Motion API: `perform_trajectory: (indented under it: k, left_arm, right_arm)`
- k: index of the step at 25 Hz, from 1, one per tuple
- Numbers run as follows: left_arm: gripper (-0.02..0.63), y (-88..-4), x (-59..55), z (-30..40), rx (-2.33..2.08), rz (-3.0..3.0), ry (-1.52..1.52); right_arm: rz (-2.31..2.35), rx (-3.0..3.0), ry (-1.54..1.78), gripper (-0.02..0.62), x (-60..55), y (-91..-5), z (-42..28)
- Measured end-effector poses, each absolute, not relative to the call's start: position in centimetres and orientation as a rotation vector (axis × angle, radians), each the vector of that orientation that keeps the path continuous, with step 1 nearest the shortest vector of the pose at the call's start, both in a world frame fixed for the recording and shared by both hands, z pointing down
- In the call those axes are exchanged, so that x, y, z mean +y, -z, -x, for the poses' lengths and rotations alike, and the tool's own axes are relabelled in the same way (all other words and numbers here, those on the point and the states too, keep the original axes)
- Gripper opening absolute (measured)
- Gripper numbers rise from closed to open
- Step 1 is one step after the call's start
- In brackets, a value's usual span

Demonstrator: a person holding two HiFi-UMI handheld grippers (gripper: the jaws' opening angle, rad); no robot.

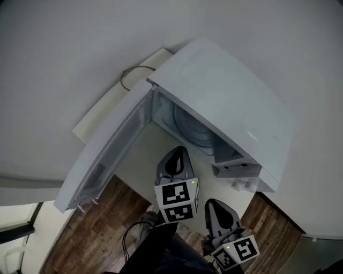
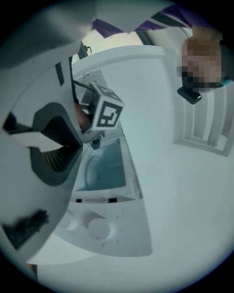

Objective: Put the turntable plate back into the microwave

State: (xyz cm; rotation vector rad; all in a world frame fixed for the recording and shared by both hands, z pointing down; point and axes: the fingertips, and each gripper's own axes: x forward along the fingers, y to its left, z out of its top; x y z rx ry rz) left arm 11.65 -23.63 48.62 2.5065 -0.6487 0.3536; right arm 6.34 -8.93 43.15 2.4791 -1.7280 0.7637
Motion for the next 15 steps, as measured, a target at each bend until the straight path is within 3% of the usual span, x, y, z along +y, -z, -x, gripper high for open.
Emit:
perform_trajectory:
  k: [8,15]
  left_arm:
    - [0.008,-38.8,-18.4,-7.8,-0.466,-2.903,-0.328]
    - [0.008,-33.0,-15.6,-5.1,-0.364,-2.862,-0.152]
  right_arm:
    - [-2.591,-1.793,-0.426,0.009,-10.7,-34.1,-7.7]
    - [-2.638,-1.830,-0.200,0.009,-10.8,-28.6,-6.7]
